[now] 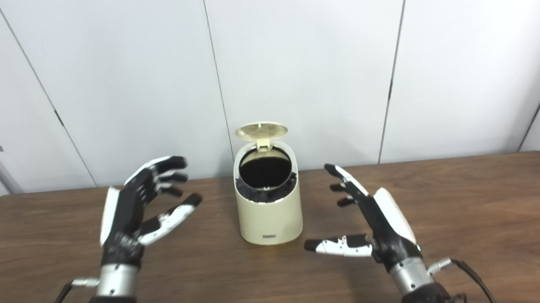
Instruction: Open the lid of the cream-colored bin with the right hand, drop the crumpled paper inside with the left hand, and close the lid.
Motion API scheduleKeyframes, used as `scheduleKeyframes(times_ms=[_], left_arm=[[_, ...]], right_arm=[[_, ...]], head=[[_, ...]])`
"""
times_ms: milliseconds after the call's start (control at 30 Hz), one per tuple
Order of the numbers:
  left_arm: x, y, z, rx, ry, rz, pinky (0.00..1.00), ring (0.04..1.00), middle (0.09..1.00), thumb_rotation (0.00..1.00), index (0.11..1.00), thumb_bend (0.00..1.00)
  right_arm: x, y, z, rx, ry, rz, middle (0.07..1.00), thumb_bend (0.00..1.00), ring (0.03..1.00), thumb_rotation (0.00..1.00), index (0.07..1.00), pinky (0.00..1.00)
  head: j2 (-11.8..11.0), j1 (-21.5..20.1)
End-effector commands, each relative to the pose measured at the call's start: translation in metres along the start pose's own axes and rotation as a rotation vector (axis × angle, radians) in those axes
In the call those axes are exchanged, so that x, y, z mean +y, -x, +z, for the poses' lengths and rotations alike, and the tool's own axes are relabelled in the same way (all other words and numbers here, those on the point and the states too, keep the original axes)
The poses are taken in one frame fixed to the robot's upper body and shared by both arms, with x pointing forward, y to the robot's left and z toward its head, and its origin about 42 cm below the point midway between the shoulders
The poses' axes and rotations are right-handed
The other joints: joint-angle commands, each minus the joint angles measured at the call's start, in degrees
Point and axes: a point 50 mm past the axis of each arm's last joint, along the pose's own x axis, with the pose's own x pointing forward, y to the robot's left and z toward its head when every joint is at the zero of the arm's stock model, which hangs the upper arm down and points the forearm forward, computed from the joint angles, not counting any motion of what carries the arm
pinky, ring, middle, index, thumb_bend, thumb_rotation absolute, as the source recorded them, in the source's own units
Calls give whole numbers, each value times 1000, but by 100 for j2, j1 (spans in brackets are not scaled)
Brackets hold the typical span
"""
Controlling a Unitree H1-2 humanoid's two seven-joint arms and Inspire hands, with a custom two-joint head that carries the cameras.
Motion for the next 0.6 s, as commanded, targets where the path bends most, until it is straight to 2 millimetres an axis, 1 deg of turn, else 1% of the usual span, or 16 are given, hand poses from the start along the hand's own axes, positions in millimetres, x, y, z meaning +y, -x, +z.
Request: scheduleKeyframes(times_ms=[0, 100, 200, 300, 333, 367, 500, 567], left_arm=[[9, 2, 8, -64, -8, 0, 571, 651, 714, 369, 763, 641], [12, 15, 0, -41, -16, -14, 549, 642, 718, 412, 769, 590], [14, 27, -6, -17, -23, -24, 524, 632, 714, 378, 763, 557], [16, 38, -12, 11, -23, -35, 519, 626, 711, 336, 760, 542], [17, 42, -14, 20, -22, -41, 518, 624, 710, 301, 758, 537], [17, 45, -16, 28, -18, -47, 520, 626, 712, 299, 759, 535], [20, 58, -26, 88, 11, -76, 538, 643, 726, 266, 768, 522], [20, 64, -30, 116, 19, -87, 546, 647, 731, 239, 772, 516]], right_arm=[[-15, -23, 20, -113, 20, -37, 903, 769, 826, 309, 894, 704], [-20, -34, 25, -130, 41, -34, 905, 764, 826, 299, 893, 717], [-25, -48, 31, -150, 48, -33, 910, 766, 844, 288, 894, 736], [-31, -61, 39, -184, 64, -35, 908, 764, 850, 277, 893, 734], [-32, -65, 42, -193, 66, -35, 905, 764, 855, 277, 892, 739], [-34, -69, 45, -204, 65, -38, 904, 764, 856, 274, 891, 739], [-39, -87, 58, -233, 73, -36, 885, 783, 839, 244, 877, 702], [-41, -93, 64, -236, 90, -30, 880, 780, 829, 257, 876, 671]], head=[[-3, -7], [-15, -9], [-26, 8], [-37, 12], [-36, 9], [-38, 8], [-51, 16], [-49, 37]])
